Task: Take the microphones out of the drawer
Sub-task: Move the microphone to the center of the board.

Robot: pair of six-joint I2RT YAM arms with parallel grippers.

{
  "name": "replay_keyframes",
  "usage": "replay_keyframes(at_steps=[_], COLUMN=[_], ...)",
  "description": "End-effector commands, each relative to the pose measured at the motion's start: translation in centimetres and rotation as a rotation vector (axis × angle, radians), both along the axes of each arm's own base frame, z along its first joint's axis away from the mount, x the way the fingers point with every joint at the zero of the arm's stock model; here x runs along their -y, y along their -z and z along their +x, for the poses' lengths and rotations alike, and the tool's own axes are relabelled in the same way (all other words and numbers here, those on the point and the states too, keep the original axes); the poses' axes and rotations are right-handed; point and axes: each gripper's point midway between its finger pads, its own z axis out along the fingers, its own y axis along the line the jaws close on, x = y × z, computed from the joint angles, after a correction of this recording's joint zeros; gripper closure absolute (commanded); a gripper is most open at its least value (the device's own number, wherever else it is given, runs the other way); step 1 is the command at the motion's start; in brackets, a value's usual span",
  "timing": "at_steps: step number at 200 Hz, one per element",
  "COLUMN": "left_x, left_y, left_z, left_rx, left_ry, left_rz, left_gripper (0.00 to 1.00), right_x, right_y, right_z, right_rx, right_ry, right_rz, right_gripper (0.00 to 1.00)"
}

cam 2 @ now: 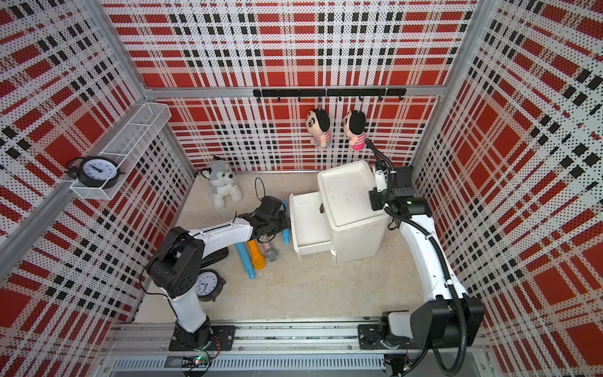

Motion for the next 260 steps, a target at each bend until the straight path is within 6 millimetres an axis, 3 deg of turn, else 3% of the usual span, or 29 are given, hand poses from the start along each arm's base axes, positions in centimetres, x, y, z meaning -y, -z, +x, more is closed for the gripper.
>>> replay_keyframes(at_steps=[1, 43, 170, 260], left_x=[0.1, -0.8, -3.6, -5.0], left_y=[0.8, 3.2, 6.5, 7.0], left_z=[0.2, -0.7, -3.0, -4.7], left_rx=[0.012, -0.037, -0.136, -0.176], left_ry=[-0.041, -0.073, -0.125, -0.135], left_rz=[0.003, 0.040, 0.092, 0.135], left_gripper=[1.00, 1.00, 1.00, 0.99], right_x=[0.7, 0.7, 0.5, 0.5], right_y=[-4.8, -4.7, -4.6, -4.8], right_z=[1.7, 1.8, 2.1, 2.1], right_rx=[0.203, 0.199, 0.196, 0.200], right_ry=[0.019, 0.019, 0.008, 0.009], right_rz=[-0.031, -0.033, -0.027, -0.027], right_gripper=[1.00, 1.00, 1.00, 1.00])
